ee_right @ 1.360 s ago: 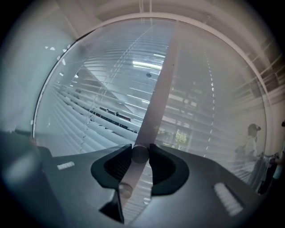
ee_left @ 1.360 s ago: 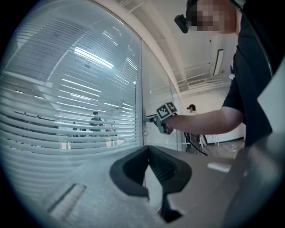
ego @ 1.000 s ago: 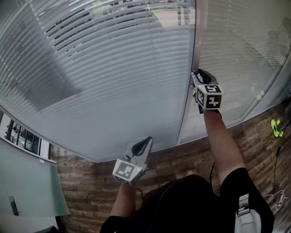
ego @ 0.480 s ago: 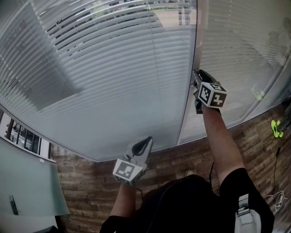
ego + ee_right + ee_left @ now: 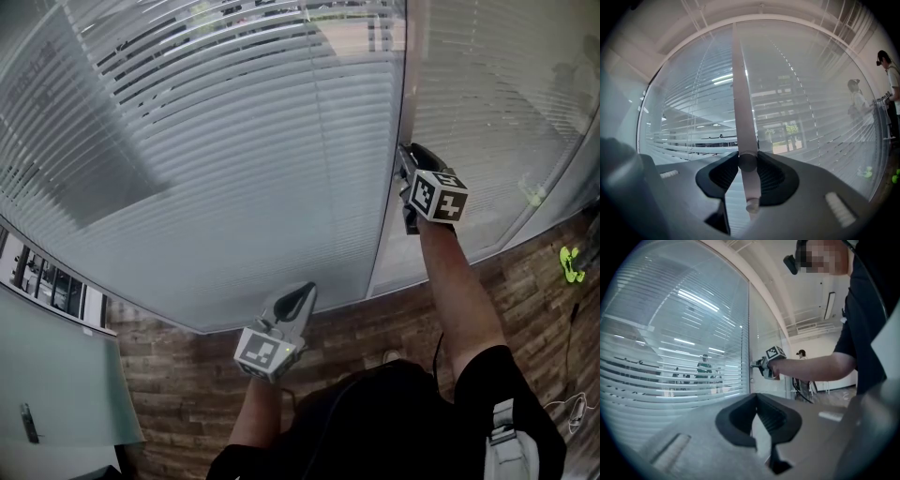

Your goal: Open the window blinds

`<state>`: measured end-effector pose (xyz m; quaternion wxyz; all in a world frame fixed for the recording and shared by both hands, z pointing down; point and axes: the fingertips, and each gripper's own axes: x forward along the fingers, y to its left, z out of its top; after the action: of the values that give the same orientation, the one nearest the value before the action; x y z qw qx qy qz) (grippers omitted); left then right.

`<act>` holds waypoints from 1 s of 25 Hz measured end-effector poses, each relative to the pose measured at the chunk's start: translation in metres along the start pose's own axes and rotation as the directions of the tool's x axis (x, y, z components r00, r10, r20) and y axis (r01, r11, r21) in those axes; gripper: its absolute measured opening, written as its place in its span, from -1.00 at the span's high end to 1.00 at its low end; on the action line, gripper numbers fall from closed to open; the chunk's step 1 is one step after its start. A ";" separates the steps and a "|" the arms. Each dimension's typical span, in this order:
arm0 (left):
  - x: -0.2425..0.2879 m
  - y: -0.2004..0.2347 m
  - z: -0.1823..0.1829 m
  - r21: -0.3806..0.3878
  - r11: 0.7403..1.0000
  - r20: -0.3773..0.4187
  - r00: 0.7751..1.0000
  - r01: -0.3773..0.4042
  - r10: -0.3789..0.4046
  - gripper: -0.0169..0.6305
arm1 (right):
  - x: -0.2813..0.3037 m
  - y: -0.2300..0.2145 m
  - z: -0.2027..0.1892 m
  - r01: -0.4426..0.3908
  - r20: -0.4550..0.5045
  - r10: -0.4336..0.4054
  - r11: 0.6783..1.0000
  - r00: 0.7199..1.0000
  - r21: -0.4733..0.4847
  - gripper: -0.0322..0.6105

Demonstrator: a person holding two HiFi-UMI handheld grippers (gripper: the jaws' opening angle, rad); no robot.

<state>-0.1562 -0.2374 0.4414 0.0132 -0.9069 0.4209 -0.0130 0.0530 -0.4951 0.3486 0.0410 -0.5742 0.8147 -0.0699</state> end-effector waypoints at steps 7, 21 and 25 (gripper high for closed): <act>-0.001 0.002 0.000 -0.003 1.000 0.011 1.000 -0.002 0.002 0.94 | 0.000 -0.001 0.000 -0.001 -0.009 0.001 1.000 1.000 -0.024 0.50; -0.011 0.006 0.000 -0.019 1.000 0.009 1.000 0.017 -0.017 0.94 | -0.009 0.006 -0.002 -0.036 -0.022 0.034 0.992 0.999 -0.121 0.33; -0.009 0.004 -0.002 -0.011 0.999 0.025 0.999 0.039 -0.038 0.94 | -0.027 0.012 -0.003 -0.063 -0.003 0.064 0.983 0.998 -0.172 0.32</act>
<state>-0.1648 -0.2331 0.4434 0.0128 -0.9150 0.4033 0.0003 0.0507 -0.4656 0.3493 -0.0054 -0.5495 0.8355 0.0025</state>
